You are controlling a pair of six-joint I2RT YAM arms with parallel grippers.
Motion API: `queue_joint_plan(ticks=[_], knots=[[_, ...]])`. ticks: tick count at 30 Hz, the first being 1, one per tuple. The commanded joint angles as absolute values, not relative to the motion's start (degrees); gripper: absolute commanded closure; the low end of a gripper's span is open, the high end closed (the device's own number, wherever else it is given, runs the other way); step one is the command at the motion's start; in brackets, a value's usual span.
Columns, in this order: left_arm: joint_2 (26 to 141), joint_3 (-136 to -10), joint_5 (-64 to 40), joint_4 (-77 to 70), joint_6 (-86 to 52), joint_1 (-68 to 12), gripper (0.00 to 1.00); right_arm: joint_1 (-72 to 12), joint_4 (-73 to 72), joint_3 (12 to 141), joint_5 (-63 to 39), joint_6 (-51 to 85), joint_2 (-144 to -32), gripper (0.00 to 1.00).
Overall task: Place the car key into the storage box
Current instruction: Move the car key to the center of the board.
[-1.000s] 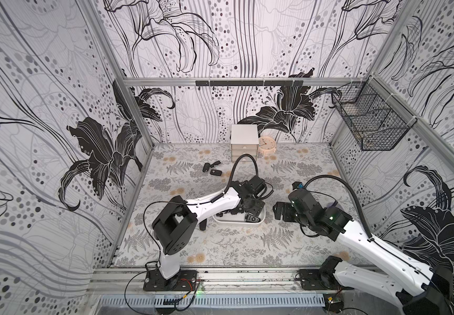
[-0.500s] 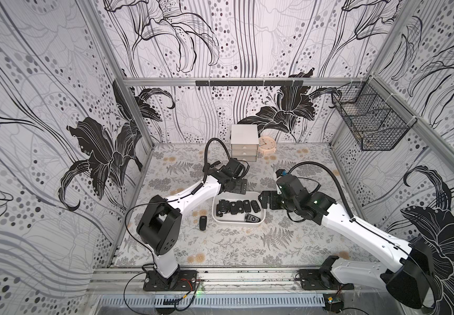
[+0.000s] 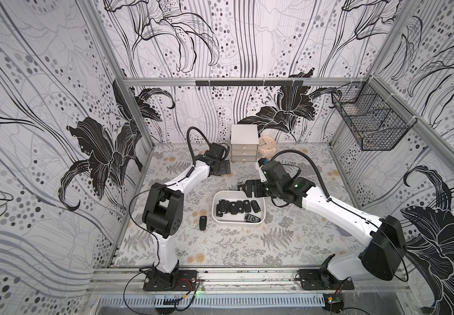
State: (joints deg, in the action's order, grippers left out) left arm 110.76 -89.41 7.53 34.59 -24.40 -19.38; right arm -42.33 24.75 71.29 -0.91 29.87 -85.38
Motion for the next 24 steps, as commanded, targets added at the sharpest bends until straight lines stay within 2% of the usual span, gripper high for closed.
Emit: queue_joint_plan(ticks=[1, 14, 24], knots=[[112.7, -92.0, 7.0, 33.0, -23.6, -17.6, 0.0, -42.0, 24.0, 74.4, -2.5, 28.0, -87.8, 0.0], [119.9, -98.1, 5.3, 33.7, -23.5, -13.6, 0.02, -40.4, 24.8, 80.7, -5.5, 27.1, -94.4, 0.0], [122.6, -100.4, 3.9, 34.0, -22.9, -12.9, 0.03, -39.7, 25.2, 80.8, -5.2, 27.2, -95.2, 0.0]])
